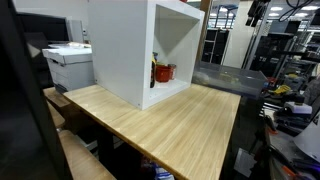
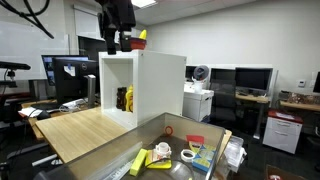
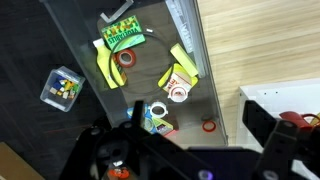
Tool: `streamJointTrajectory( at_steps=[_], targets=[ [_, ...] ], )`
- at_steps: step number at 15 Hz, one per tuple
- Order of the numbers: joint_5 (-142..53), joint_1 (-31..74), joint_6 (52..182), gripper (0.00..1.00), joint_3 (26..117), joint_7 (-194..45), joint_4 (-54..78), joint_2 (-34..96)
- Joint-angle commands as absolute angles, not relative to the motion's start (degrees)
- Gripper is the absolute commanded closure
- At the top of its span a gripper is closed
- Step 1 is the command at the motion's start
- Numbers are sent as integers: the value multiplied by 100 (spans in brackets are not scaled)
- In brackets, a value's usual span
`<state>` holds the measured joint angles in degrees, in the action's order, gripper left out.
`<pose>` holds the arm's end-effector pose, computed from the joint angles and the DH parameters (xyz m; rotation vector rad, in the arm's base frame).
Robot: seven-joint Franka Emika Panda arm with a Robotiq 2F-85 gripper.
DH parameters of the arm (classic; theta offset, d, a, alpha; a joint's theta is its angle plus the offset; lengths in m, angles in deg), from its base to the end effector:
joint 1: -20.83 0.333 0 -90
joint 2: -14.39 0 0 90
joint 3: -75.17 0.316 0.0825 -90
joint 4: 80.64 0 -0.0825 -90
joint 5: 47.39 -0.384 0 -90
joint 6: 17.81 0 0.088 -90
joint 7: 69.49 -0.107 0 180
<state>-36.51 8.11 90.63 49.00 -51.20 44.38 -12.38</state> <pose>0.3173 -0.3100 0.5646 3.0543 -0.4339 0.2022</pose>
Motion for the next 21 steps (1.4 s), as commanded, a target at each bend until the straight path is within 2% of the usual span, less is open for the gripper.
streamJointTrajectory(
  at_steps=[1, 12, 20, 21],
  targets=[
    [-3661, 605, 9227, 0, 5079, -5175, 4614, -1371],
    [-4546, 761, 8899, 0, 4774, -4473, 2773, 536],
    [-5420, 364, 8836, 0, 5174, -4304, 2024, 2297],
    [-5212, 329, 9040, 0, 5309, -4412, 2276, 2087]
  ],
)
